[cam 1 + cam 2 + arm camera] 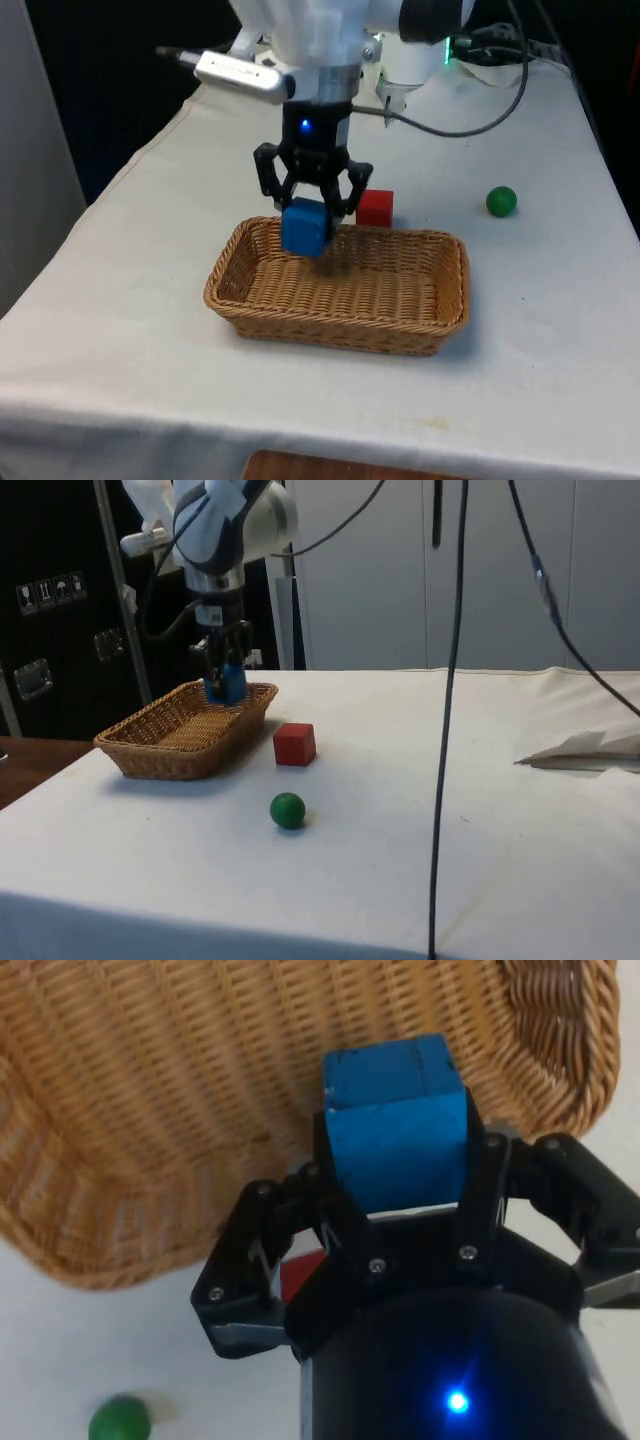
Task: Place all non-red objects into the basket.
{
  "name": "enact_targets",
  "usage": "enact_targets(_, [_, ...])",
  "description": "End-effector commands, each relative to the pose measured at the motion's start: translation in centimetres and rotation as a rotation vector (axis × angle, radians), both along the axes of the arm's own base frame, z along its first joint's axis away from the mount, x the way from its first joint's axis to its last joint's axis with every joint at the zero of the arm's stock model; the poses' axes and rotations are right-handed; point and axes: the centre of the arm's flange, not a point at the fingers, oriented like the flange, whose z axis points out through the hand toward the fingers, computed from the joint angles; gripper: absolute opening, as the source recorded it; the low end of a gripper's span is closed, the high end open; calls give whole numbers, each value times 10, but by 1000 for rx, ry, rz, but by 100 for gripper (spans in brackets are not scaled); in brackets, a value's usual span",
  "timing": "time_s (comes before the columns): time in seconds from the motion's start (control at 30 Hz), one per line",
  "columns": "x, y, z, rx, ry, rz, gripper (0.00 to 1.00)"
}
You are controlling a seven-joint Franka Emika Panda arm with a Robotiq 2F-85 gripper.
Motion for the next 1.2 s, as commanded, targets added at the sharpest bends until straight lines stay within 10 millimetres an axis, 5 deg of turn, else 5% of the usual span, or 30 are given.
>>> enact_targets(0.0, [4, -2, -8, 5, -2, -3, 2])
enact_targets(0.27, [13, -4, -28, -7, -10, -19, 2])
enact_targets(0.57, [14, -4, -30, -11, -6, -18, 3])
enact_targets(0.67, [14, -4, -31, -11, -4, -19, 17])
enact_targets(0.7, [14, -4, -32, -12, -4, -20, 36])
enact_targets(0.9, [15, -4, -32, -12, -4, -20, 97])
enact_targets(1.17, [14, -4, -28, -11, -4, -21, 100])
